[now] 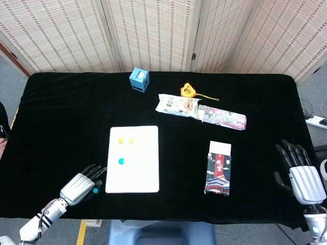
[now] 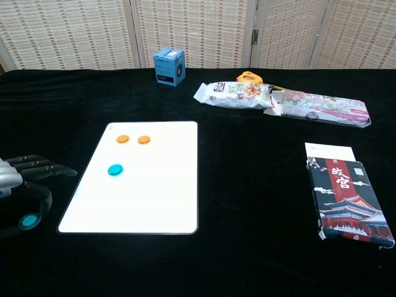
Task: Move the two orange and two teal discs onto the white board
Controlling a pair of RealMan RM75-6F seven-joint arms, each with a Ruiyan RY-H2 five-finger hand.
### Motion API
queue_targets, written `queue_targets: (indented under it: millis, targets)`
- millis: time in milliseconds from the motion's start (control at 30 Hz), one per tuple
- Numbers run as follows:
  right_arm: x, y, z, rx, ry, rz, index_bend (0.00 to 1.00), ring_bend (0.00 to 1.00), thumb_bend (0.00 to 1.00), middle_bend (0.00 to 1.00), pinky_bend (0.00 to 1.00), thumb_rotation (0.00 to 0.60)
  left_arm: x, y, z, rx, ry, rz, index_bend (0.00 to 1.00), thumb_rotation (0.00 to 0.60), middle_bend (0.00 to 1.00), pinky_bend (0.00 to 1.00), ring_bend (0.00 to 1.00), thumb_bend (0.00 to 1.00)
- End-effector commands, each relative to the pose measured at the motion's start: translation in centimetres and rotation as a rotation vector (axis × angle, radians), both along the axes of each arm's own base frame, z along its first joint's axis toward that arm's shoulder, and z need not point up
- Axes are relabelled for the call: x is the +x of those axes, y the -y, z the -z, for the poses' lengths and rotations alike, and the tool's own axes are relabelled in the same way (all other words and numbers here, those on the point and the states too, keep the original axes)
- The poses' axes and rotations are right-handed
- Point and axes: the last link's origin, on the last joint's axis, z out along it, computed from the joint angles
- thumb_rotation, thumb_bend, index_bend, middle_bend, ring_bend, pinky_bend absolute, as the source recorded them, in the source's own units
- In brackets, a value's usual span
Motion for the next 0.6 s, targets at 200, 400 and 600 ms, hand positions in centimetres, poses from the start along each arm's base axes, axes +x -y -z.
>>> queue_targets:
  millis: [200, 400, 600]
  targets:
    - [-0.2, 0.0, -0.1, -0.005, 0.003, 0.004, 0.00, 0.00, 0.48, 0.00, 0.00, 0.600, 3.5, -3.1, -1.2, 0.028, 0.069, 0.049, 0.50, 0.600, 0.08, 0.00, 0.00, 0.49]
    - [-0.4, 0.0, -0.1, -0.006, 0.005, 0.012, 0.00, 0.00, 0.48, 0.00, 0.00, 0.600, 7.4, -6.2, 0.1, 0.001, 0.110, 0.079, 0.50, 0.600, 0.08, 0.00, 0.00, 0.49]
    - [-0.7, -0.1, -0.2, -0.008, 0.006, 0.023, 0.00, 0.00, 0.48, 0.00, 0.00, 0.600, 10.6, -8.2, 2.5, -0.023, 0.100, 0.126, 0.50, 0.600, 0.08, 0.00, 0.00, 0.49]
